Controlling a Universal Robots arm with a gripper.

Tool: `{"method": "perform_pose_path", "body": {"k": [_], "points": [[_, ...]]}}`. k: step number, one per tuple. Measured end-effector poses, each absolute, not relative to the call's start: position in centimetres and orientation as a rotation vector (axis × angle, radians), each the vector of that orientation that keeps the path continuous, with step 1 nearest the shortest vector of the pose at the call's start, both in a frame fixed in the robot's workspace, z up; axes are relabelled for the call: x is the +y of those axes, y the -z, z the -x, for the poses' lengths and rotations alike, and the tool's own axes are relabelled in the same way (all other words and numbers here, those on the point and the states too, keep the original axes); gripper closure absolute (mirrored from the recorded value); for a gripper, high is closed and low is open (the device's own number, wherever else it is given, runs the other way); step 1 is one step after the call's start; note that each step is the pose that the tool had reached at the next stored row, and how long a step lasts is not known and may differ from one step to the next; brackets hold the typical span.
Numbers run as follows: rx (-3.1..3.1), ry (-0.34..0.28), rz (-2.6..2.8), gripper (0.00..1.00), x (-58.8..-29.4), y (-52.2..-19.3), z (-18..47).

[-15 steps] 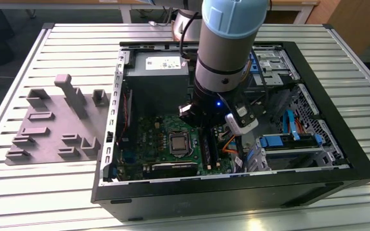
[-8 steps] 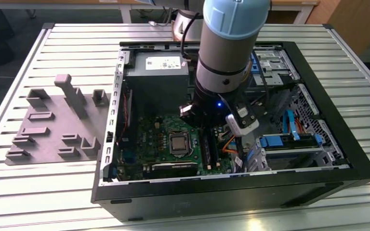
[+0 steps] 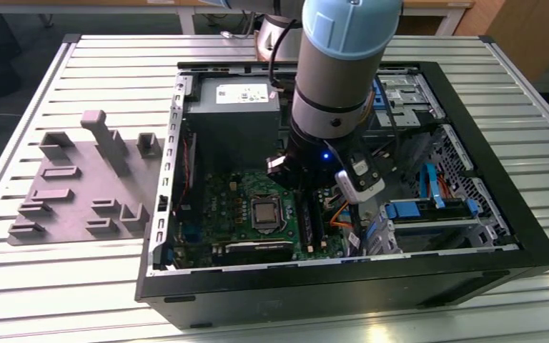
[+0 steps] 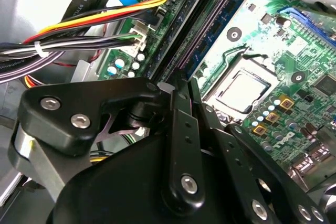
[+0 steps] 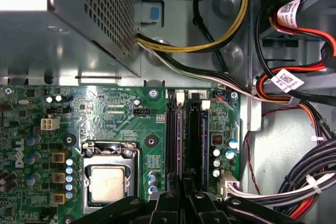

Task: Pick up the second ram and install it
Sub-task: 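Insert the second ram into the second slot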

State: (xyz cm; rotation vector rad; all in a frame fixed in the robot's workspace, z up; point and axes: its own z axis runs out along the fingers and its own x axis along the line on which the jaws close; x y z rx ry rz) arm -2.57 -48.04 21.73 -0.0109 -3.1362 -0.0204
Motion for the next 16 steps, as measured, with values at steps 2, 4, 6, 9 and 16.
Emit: {"method": "perform_pose_path", "body": {"k": [2, 4, 6, 9, 16], "points": [[-3.136, 0.021, 0.012, 0.86, -48.04, -21.73, 2.55], [-3.136, 0.021, 0.015, 0.86, -48.04, -21.73, 2.52], [-3.136, 0.021, 0.019, 0.86, -48.04, -21.73, 2.49], [-3.136, 0.021, 0.025, 0.86, -48.04, -21.68, 2.46], [-3.136, 0.021, 0.027, 0.86, -48.04, -21.50, 2.46]]}}
